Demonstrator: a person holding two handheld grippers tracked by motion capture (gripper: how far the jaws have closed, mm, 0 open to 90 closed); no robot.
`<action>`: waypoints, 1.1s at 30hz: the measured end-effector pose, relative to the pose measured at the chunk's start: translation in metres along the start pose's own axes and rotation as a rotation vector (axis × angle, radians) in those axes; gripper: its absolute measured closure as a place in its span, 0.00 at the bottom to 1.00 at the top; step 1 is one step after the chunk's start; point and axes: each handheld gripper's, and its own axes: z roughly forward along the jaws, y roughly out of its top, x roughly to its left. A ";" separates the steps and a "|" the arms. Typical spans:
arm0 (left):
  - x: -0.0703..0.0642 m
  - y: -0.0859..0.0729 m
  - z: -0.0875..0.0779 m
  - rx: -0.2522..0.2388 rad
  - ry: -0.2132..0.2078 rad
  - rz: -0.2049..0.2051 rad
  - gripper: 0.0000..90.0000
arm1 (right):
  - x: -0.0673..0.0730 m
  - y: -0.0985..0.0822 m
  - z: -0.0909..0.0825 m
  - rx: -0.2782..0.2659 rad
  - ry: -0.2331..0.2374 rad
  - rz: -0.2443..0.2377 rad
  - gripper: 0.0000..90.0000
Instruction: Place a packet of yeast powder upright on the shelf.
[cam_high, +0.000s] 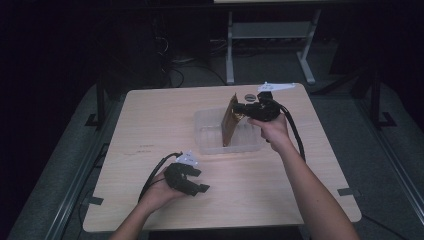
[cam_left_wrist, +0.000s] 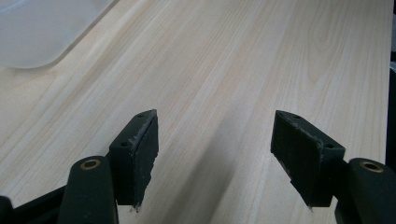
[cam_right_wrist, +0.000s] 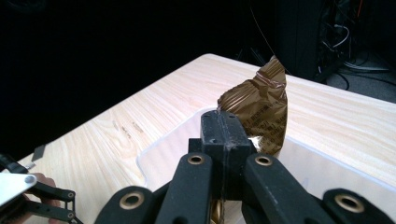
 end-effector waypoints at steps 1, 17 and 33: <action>0.000 0.000 0.000 0.000 0.000 0.001 0.35 | 0.000 -0.001 0.001 0.004 0.000 0.000 1.00; 0.001 0.001 -0.002 -0.002 0.004 -0.003 0.35 | 0.008 0.002 -0.008 0.035 -0.014 -0.050 0.72; 0.001 0.001 -0.001 -0.011 0.006 -0.022 0.35 | 0.016 -0.006 -0.043 0.054 -0.036 -0.087 0.49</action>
